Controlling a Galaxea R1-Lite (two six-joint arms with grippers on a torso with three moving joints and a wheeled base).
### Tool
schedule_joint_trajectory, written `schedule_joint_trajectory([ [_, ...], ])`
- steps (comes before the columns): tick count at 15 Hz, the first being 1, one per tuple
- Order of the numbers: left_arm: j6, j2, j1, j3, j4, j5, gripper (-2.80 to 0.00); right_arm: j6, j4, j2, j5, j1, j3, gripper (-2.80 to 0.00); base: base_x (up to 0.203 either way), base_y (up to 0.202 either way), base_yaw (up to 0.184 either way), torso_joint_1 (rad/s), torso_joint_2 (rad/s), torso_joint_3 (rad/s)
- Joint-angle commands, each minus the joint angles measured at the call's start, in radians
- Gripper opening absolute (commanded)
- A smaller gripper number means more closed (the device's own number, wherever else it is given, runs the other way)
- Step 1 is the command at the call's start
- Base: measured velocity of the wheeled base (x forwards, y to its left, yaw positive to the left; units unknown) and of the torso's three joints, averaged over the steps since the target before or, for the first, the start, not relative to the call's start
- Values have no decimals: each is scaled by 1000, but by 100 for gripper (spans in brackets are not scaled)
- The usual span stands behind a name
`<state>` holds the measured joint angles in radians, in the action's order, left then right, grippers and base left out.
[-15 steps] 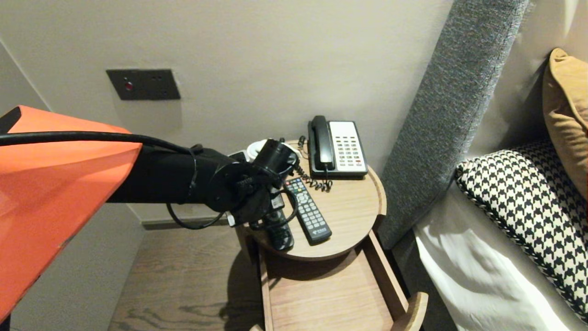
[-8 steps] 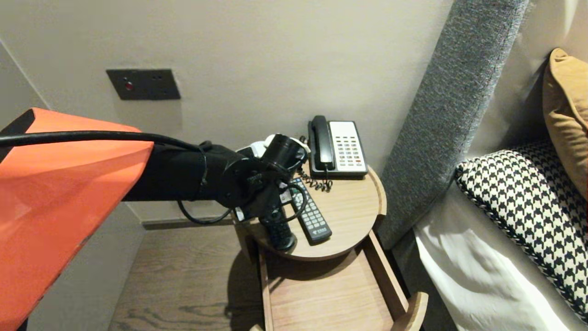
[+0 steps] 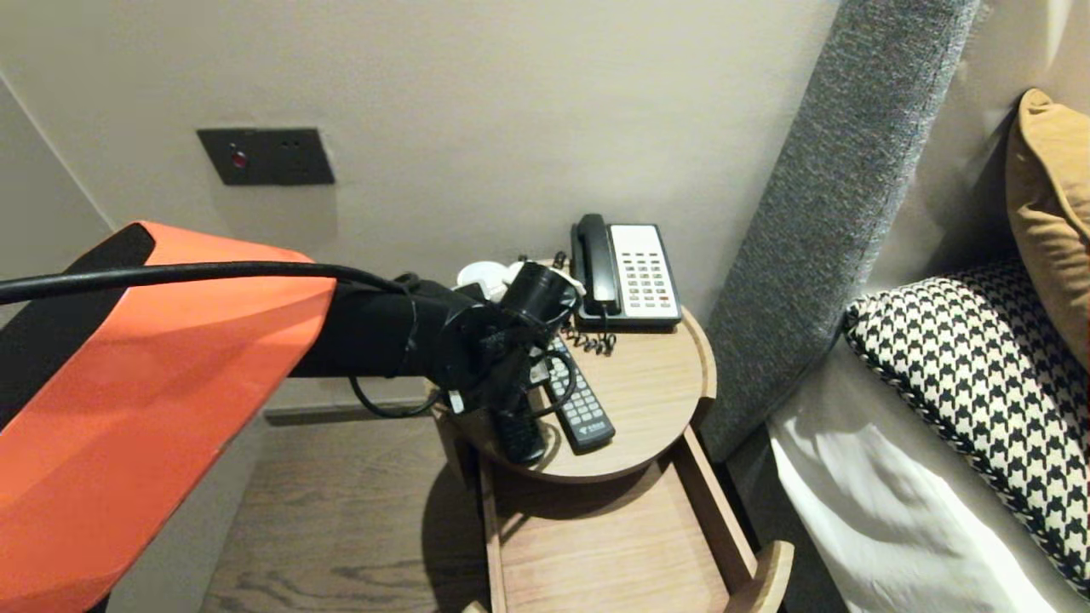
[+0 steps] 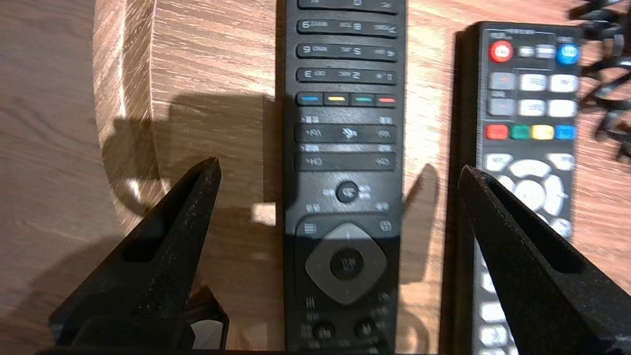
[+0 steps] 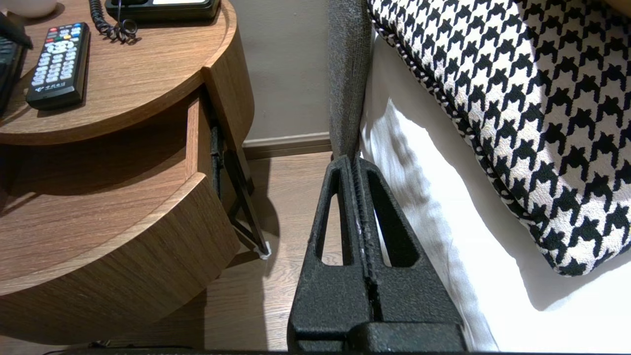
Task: Put the remote controls on the table in the drawer one by one
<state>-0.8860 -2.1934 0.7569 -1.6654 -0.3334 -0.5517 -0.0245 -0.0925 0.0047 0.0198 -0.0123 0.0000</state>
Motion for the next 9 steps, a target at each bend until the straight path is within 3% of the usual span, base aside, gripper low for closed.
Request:
schedule_joint_trajectory([
  [1,-4,-14,-1,-4,-3,-4,0,0,-1,0,0,0,40,-280,0,0,0,0,0,0],
  [9,26,-32,-5,-17,-32,-15,0,0,-1,0,0,0,40,-280,0,0,0,0,0,0],
])
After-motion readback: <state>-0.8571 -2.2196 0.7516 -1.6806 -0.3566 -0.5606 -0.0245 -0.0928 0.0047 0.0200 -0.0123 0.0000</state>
